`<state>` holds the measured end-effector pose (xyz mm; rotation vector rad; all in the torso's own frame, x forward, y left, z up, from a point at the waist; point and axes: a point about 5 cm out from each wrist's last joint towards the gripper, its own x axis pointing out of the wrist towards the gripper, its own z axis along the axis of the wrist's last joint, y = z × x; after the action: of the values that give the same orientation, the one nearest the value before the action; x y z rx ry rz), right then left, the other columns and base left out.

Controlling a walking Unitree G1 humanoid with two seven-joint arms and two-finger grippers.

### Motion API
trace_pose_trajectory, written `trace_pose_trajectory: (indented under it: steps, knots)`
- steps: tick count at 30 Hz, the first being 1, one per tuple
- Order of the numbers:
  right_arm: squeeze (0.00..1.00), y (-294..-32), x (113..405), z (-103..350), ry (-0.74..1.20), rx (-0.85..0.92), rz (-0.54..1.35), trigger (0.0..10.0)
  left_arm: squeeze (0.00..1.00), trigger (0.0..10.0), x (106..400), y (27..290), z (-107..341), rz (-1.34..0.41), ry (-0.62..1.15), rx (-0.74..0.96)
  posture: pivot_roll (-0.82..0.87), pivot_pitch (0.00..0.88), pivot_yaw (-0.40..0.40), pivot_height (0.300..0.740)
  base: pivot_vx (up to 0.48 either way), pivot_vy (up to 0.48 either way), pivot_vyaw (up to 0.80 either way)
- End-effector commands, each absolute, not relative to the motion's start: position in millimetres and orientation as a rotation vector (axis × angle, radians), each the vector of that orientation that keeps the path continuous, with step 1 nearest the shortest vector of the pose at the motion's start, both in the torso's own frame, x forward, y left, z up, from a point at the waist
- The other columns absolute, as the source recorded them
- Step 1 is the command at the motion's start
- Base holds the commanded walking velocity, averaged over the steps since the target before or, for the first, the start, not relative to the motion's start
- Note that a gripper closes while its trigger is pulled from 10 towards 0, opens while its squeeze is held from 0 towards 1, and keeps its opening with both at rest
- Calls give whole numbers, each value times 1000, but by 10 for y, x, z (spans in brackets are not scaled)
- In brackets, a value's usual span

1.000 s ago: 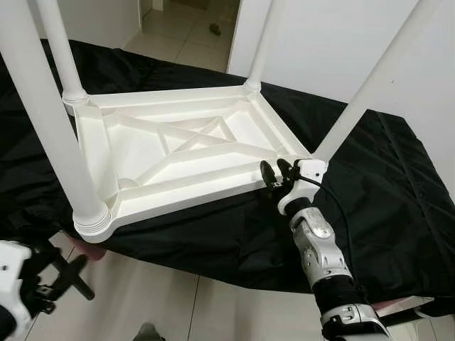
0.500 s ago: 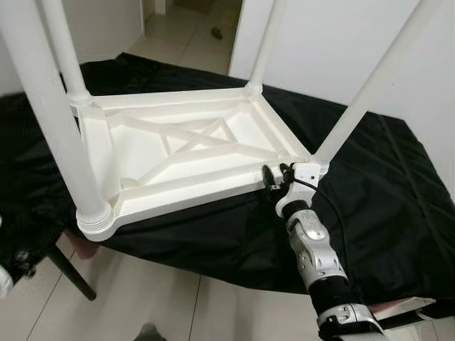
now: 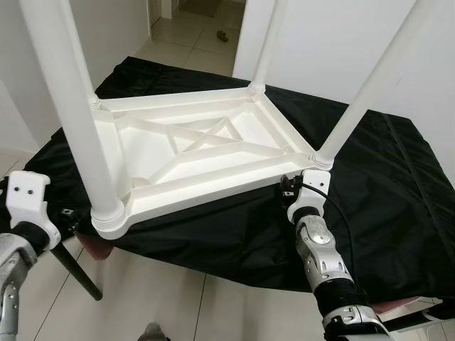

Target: Building children table

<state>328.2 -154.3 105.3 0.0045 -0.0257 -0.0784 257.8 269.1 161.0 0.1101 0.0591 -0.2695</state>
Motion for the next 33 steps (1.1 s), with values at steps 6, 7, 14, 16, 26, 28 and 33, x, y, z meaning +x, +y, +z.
trace_pose_trajectory:
  steps: [6, 7, 14, 16, 26, 28, 33]
  knots:
    - [0, -1749, 3207, 912, 40, -35, -227, 10000, 0, 10000, 2834, 2148, 1598, -455, 13, 65, 130, 14, -62, 740, 0, 0, 0]
    - [0, -1751, 3208, 899, 47, -25, -237, 10000, 0, 10000, 2856, 2048, 1609, -477, 0, 53, 131, 13, -61, 740, 0, 0, 0]
    - [0, -1747, 3228, 897, 53, -15, -251, 10000, 0, 10000, 2892, 1866, 1616, -512, -24, 39, 138, 11, -60, 740, 0, 0, 0]
    - [0, -1740, 3274, 934, 44, -10, -254, 10000, 0, 10000, 2886, 1635, 1588, -562, -30, 13, 141, 6, -55, 740, 0, 0, 0]
    - [0, -1770, 3374, 987, 42, 12, -299, 10000, 0, 10000, 2872, 1255, 1586, -615, -56, -29, 144, 10, -44, 740, 0, 0, 0]
    - [0, -1773, 3395, 998, 43, 11, -302, 10000, 0, 10000, 2873, 1235, 1592, -617, -60, -32, 145, 11, -44, 740, 0, 0, 0]
    - [0, -1788, 3513, 1054, 63, 16, -321, 10000, 0, 10000, 2876, 1187, 1633, -623, -78, -23, 156, 18, -45, 740, 0, 0, 0]
